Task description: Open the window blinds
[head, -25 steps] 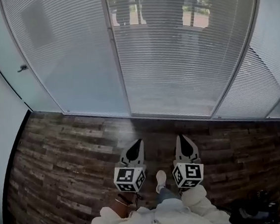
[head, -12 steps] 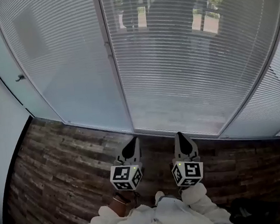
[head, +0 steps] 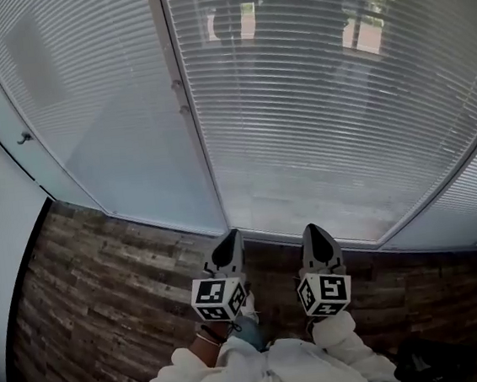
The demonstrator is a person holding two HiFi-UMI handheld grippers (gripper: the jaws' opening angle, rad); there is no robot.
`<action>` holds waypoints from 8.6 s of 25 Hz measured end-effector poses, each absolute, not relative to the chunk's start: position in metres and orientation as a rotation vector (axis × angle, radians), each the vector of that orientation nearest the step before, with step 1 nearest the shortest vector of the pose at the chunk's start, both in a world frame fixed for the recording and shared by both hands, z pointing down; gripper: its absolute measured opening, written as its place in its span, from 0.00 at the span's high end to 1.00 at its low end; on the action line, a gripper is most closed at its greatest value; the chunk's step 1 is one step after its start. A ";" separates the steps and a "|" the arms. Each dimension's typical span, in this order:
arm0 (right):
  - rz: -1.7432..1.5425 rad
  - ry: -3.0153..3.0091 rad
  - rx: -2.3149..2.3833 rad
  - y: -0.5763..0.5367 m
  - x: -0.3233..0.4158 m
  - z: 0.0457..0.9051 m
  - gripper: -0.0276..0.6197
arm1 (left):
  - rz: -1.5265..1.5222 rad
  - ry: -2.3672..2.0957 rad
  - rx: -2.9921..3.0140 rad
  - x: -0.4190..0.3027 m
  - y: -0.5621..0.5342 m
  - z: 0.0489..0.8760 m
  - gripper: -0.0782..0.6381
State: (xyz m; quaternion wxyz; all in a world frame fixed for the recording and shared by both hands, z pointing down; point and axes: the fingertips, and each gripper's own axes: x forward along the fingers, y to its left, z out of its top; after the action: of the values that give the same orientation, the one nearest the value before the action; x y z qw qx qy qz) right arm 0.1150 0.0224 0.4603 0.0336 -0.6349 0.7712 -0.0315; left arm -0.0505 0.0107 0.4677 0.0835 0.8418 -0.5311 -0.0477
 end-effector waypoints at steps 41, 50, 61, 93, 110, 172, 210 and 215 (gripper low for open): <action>-0.072 2.320 -2.005 -0.274 0.127 0.437 0.94 | -1.170 -1.110 1.487 -0.201 -0.389 0.412 0.58; -0.089 2.285 -2.025 -0.266 0.128 0.446 0.94 | -1.072 -1.136 1.491 -0.198 -0.398 0.417 0.71; -0.092 2.231 -2.063 -0.261 0.147 0.444 0.94 | -0.755 -1.442 1.809 -0.190 -0.400 0.411 0.72; -0.087 2.211 -2.069 -0.267 0.156 0.448 0.94 | 2.154 -2.115 2.540 -0.171 -0.391 0.420 0.72; -0.145 2.208 -2.064 -0.263 0.160 0.454 0.94 | -1.018 -1.123 1.634 -0.192 -0.382 0.406 0.67; -0.124 2.202 -2.093 -0.275 0.154 0.456 0.94 | 1.918 -2.368 2.483 -0.173 -0.391 0.417 0.72; -0.148 2.289 -2.027 -0.252 0.142 0.462 0.94 | -0.169 -1.305 2.654 0.026 -0.256 0.462 0.89; -0.135 2.333 -2.019 -0.249 0.142 0.461 0.94 | -0.130 -1.227 2.726 0.050 -0.245 0.462 0.89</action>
State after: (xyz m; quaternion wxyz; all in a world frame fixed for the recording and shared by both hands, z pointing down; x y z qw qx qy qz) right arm 0.1417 -0.2490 0.4612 0.0265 -0.6535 0.7552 -0.0437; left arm 0.0498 -0.2445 0.4617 0.0746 0.9084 -0.4090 -0.0432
